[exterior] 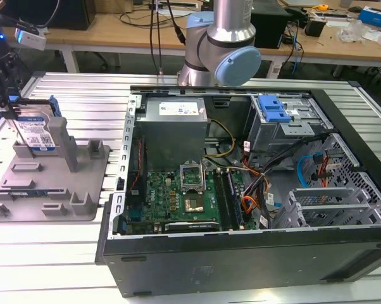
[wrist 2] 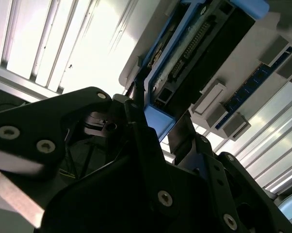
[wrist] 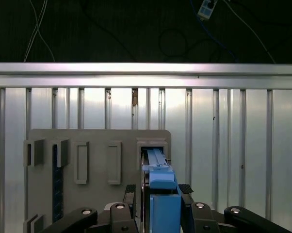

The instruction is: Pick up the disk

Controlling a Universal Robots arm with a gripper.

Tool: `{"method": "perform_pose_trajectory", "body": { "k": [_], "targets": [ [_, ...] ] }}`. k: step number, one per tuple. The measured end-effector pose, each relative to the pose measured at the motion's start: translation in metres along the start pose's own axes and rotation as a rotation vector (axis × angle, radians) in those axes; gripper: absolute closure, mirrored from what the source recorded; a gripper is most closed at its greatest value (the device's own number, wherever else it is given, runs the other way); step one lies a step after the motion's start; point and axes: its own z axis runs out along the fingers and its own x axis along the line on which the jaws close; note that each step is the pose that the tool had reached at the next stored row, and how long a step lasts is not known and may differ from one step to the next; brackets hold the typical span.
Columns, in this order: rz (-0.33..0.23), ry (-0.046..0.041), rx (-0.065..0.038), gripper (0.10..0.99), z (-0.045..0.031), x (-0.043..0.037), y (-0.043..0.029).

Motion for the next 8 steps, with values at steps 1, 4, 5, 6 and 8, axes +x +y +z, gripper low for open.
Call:
{"method": "perform_pose_trajectory", "body": {
  "k": [1, 4, 5, 6, 8],
  "targets": [
    [0.000, 0.0000, 0.000, 0.631, 0.0000, 0.0000, 0.0000],
    [0.000, 0.0000, 0.000, 0.631, 0.0002, 0.0003, -0.0001],
    [0.000, 0.0000, 0.000, 0.631, 0.0002, 0.0003, -0.0001],
    [0.000, -0.0001, 0.000, 0.631, 0.0003, 0.0005, -0.0001],
    [0.000, 0.0000, 0.000, 0.722, 0.0005, 0.0007, -0.0001]
  ]
}}
